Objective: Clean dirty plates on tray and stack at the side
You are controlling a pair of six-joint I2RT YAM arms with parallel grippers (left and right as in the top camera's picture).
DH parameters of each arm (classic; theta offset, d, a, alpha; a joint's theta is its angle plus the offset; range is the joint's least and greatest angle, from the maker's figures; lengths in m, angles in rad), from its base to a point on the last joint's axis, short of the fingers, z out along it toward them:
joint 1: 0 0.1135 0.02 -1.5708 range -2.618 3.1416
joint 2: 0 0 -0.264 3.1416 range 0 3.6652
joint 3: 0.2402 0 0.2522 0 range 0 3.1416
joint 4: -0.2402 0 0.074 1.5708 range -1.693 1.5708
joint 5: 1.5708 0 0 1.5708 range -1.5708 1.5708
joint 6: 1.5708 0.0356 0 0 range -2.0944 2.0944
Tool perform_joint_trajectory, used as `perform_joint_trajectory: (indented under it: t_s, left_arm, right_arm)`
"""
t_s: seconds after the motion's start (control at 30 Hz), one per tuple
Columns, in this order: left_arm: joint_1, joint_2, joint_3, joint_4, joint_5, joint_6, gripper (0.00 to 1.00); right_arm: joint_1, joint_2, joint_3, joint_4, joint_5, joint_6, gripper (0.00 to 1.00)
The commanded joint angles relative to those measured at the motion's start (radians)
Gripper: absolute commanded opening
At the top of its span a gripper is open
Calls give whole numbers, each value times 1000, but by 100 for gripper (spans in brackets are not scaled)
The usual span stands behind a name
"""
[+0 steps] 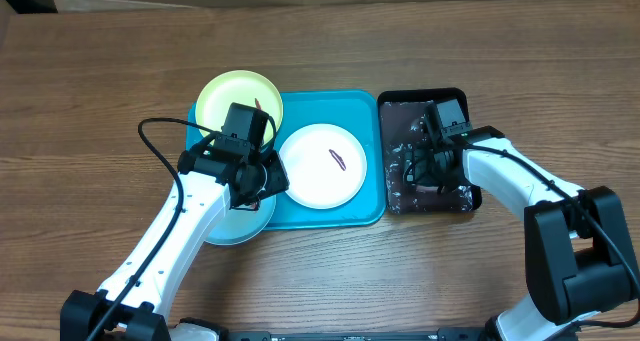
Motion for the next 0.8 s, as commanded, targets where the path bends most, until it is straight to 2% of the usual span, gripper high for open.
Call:
perform_joint_trajectory:
  t_s: [0.0, 0.03, 0.13, 0.17, 0.2, 0.23, 0.27, 0.33, 0.37, 0.4, 0.43, 0.47, 0.57, 0.6, 0.63, 0.67, 0.7, 0.73, 0.77]
  left_arm:
    - [-10, 2, -10, -2, -10, -6, 40]
    - [-10, 2, -10, -2, -10, -6, 41]
    - [-10, 2, -10, -2, -10, -6, 41]
    - [-10, 2, -10, -2, -10, -6, 41]
    - [-10, 2, -10, -2, -10, -6, 41]
    - [-10, 2, -10, -2, -10, -6, 41]
    - [-10, 2, -10, -2, -10, -6, 41]
    - [-10, 2, -10, -2, -10, -6, 41]
    - [-10, 2, -10, -2, -10, -6, 41]
    - [-10, 2, -10, -2, -10, -6, 41]
    - [-10, 2, -10, -2, -10, -6, 41]
    - [-10, 2, -10, -2, -10, -6, 42]
    - [-10, 2, -10, -2, -10, -6, 42]
    - [-10, 2, -10, -2, -10, -6, 42]
    - [-10, 2, -10, -2, -10, -6, 42]
    - [-10, 2, -10, -1, -10, -6, 42]
    - [-10, 2, -10, -1, -10, -6, 42]
    - [-10, 2, -10, -1, -10, -6, 42]
    - [-10, 2, -10, -1, -10, -6, 42]
  right_arm:
    - [2, 8, 11, -10, -2, 5, 25]
    - [2, 8, 11, -17, -2, 5, 4]
    - [2, 8, 11, -43, -2, 1, 4]
    - [2, 8, 11, -51, -2, 2, 18]
    - [2, 8, 11, -58, -4, 2, 63]
    - [2, 8, 11, -63, -5, 2, 91]
    - [2, 8, 11, -67, -5, 2, 94]
    - [2, 8, 11, -72, -5, 2, 94]
    - [2, 8, 11, -75, -5, 2, 88]
    - [2, 8, 11, -77, -5, 1, 66]
    - [2, 8, 11, -78, -5, 1, 17]
    - [2, 8, 11, -84, -5, 1, 4]
    - [2, 8, 11, -101, -5, -22, 6]
    - [2, 8, 11, -107, -5, -21, 40]
    - [2, 8, 11, -112, -5, -21, 91]
    - [2, 8, 11, -114, -5, -21, 100]
    - [2, 8, 11, -116, -5, -21, 99]
    - [2, 8, 11, -118, -5, -22, 84]
    - [2, 8, 11, -121, -5, -22, 33]
